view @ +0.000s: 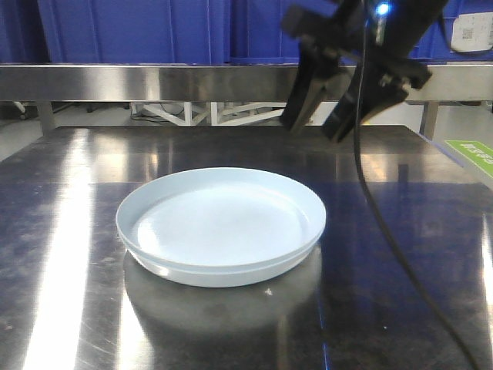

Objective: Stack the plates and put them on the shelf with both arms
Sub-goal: 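Grasp the rim of the stacked plates with the right gripper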

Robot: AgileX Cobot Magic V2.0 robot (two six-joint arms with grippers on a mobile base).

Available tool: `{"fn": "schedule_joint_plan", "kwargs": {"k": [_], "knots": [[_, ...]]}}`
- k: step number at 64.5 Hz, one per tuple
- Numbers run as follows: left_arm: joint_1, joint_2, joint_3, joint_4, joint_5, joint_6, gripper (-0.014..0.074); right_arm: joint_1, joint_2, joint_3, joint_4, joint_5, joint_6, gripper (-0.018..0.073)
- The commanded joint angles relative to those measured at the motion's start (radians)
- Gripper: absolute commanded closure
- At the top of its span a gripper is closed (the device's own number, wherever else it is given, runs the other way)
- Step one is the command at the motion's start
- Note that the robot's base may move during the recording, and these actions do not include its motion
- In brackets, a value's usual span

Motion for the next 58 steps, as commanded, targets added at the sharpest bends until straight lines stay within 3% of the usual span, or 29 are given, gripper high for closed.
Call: {"fn": "schedule_joint_plan", "kwargs": {"k": [1, 25, 58], "knots": [[0.002, -0.003, -0.029, -0.016, -0.069, -0.008, 0.0506, -0.009, -0.095, -0.016, 0.028, -0.018, -0.009, 0.0106], [0.002, -0.003, -0.029, -0.016, -0.065, -0.008, 0.0507, -0.029, -0.115, 0.158, 0.028, -0.138, 0.018, 0.0145], [0.002, -0.003, -0.029, -0.016, -0.063, -0.008, 0.0507, -0.029, 0.074, 0.163, 0.125, -0.169, 0.004, 0.0145]]}}
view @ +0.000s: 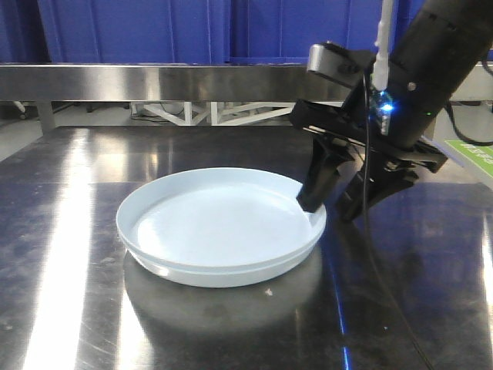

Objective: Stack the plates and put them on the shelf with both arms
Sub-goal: 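Grasp the rim of the stacked plates with the right gripper, then lift the plate stack up with the right gripper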

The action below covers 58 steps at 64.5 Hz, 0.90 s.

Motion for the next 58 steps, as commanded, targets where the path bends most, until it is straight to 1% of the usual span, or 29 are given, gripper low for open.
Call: {"fn": "schedule_joint_plan", "kwargs": {"k": [1, 22, 31, 34, 40, 47, 54, 56, 58], "knots": [[0.002, -0.003, -0.029, -0.016, -0.065, -0.006, 0.0507, -0.006, -0.024, -0.021, 0.046, -0.023, -0.016, 0.0145], [0.002, -0.003, -0.029, -0.016, -0.065, -0.006, 0.0507, -0.004, -0.021, -0.021, 0.07, -0.034, -0.033, 0.0145], [0.002, -0.003, -0.029, -0.016, -0.067, -0.006, 0.0507, 0.014, -0.021, -0.021, 0.069, -0.035, -0.033, 0.0149], [0.002, -0.003, -0.029, -0.014, -0.067, -0.006, 0.0507, 0.023, -0.021, -0.021, 0.069, -0.037, -0.033, 0.0163], [0.002, -0.003, -0.029, -0.014, -0.071, -0.006, 0.0507, 0.035, -0.021, -0.021, 0.069, -0.044, -0.034, 0.0232], [0.002, -0.003, -0.029, -0.014, -0.073, -0.006, 0.0507, 0.037, -0.021, -0.021, 0.068, -0.044, -0.034, 0.0337], [0.002, -0.003, -0.029, -0.014, -0.073, -0.006, 0.0507, 0.037, -0.021, -0.021, 0.06, -0.036, -0.034, 0.0461], [0.002, -0.003, -0.029, -0.014, -0.073, -0.006, 0.0507, 0.037, -0.021, -0.021, 0.057, -0.031, -0.034, 0.0514], [0.002, -0.003, -0.029, -0.014, -0.073, -0.006, 0.0507, 0.037, -0.021, -0.021, 0.056, -0.03, -0.034, 0.0511]]}}
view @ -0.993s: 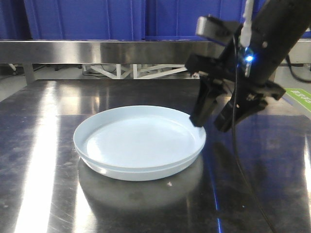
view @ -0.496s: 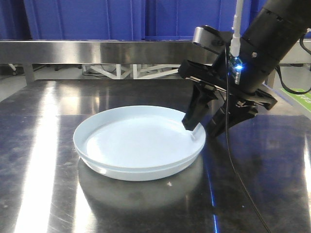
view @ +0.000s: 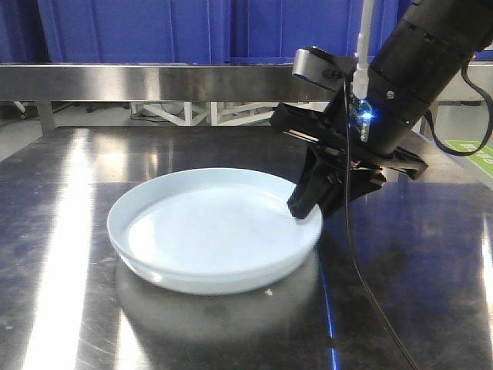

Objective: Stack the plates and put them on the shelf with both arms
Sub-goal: 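Lift the plate stack up with the right gripper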

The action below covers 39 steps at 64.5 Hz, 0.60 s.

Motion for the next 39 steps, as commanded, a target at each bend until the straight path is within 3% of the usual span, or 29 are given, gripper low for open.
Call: {"fn": "schedule_joint_plan", "kwargs": {"k": [1, 21, 39], "knots": [[0.002, -0.003, -0.029, -0.014, -0.073, -0.006, 0.0507, 0.005, -0.042, -0.021, 0.005, 0.01, -0.014, 0.0501], [0.002, -0.003, -0.029, -0.014, -0.073, -0.006, 0.0507, 0.005, -0.093, -0.043, 0.008, -0.009, -0.014, 0.0503], [0.002, -0.003, -0.029, -0.014, -0.073, -0.006, 0.051, -0.002, -0.269, -0.091, 0.012, -0.041, -0.014, 0.0503]]}}
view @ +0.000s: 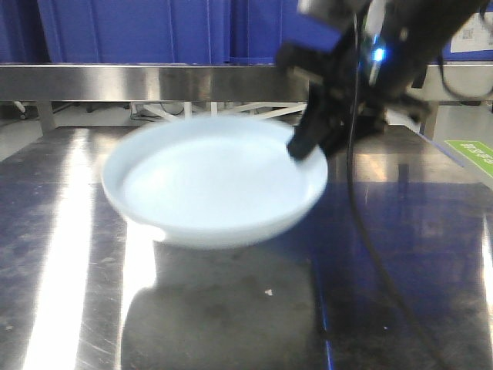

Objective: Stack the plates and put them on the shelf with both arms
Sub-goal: 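Lift the plate stack up with the right gripper, then hold the plate stack raised in the right gripper while driving to the shelf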

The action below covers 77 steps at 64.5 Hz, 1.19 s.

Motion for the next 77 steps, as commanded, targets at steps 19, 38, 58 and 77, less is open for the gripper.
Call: {"fn": "schedule_joint_plan", "kwargs": {"k": [19, 38, 58, 77], "knots": [[0.002, -0.003, -0.029, -0.014, -0.065, -0.006, 0.051, -0.002, -0.372, -0.012, 0.035, -0.064, -0.01, 0.0503], [0.002, -0.003, -0.021, -0.014, -0.038, -0.006, 0.051, -0.002, -0.642, 0.216, 0.034, -0.157, -0.01, 0.0503], [0.002, -0.041, 0.092, -0.014, -0.121, -0.006, 0.051, -0.002, -0.772, 0.333, 0.034, -0.19, -0.011, 0.0503], [0.002, -0.041, 0.094, -0.014, -0.126, -0.006, 0.051, -0.002, -0.769, 0.333, 0.035, -0.193, -0.01, 0.0503]]}}
